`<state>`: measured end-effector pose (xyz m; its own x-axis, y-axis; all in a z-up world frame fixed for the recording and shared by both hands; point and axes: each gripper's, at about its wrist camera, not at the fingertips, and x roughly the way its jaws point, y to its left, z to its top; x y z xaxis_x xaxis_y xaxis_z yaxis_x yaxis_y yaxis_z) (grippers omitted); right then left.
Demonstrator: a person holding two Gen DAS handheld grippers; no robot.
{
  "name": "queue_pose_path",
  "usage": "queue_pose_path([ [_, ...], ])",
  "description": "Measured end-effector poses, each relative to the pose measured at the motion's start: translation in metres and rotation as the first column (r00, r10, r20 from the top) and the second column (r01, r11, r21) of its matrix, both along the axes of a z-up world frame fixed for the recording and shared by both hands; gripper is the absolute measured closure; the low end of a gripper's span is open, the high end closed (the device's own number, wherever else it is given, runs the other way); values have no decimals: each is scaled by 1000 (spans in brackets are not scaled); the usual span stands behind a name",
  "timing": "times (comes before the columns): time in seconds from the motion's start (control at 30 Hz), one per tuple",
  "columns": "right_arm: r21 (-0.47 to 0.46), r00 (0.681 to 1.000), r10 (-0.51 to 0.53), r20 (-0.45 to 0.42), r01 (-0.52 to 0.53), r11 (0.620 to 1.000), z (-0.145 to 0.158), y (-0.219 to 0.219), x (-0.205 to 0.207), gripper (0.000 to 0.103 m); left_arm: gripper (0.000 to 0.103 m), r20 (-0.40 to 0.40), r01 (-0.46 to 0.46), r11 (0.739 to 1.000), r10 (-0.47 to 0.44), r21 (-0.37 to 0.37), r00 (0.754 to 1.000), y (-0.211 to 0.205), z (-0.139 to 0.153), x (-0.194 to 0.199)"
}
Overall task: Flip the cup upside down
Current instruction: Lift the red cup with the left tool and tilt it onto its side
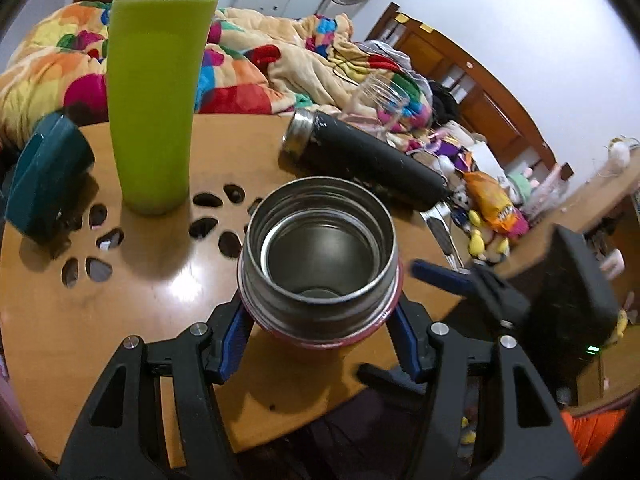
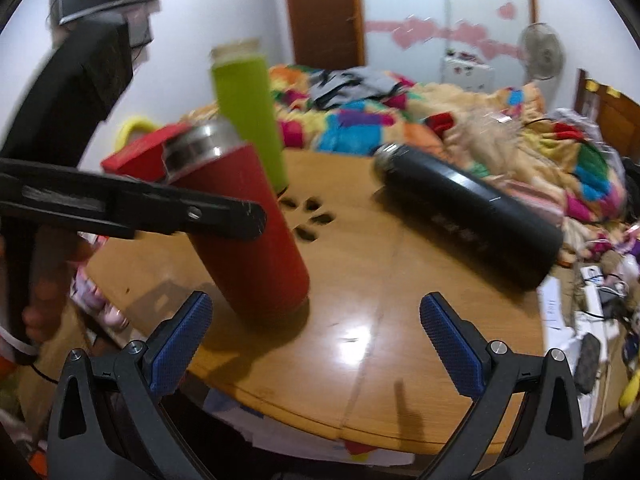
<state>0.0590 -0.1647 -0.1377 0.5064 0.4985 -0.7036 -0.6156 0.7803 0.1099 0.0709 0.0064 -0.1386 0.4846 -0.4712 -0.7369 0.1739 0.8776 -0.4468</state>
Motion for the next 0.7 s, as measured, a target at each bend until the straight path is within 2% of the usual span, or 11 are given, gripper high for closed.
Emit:
queue_pose_path([
  [0.1,-1,997,66,-39,-66,998,-14,17,1,9,42,-14,10,1000,-10,-16,1000,4,0,-4],
  [0.2,17,990,126,-66,-125,992,-20,29,3,22,42,-27,18,999,-19,-47,999,9,-1,-7],
  [0.3,18,984,170,-59,-169,985,-21,39,1,30,42,-27,19,998,-21,-54,999,11,-2,-7],
  [0.37,13,981,190,-50,-189,982,-22,46,2,31,42,-23,14,998,-15,-53,1000,14,-2,-7],
  [0.57,-9,980,201,-9,-201,980,-24,51,-2,34,42,-34,-16,993,13,-114,999,23,-7,-4],
  [0.7,-9,981,192,-10,-192,981,-25,52,-1,38,41,-36,-41,992,37,-117,999,25,-9,-1],
])
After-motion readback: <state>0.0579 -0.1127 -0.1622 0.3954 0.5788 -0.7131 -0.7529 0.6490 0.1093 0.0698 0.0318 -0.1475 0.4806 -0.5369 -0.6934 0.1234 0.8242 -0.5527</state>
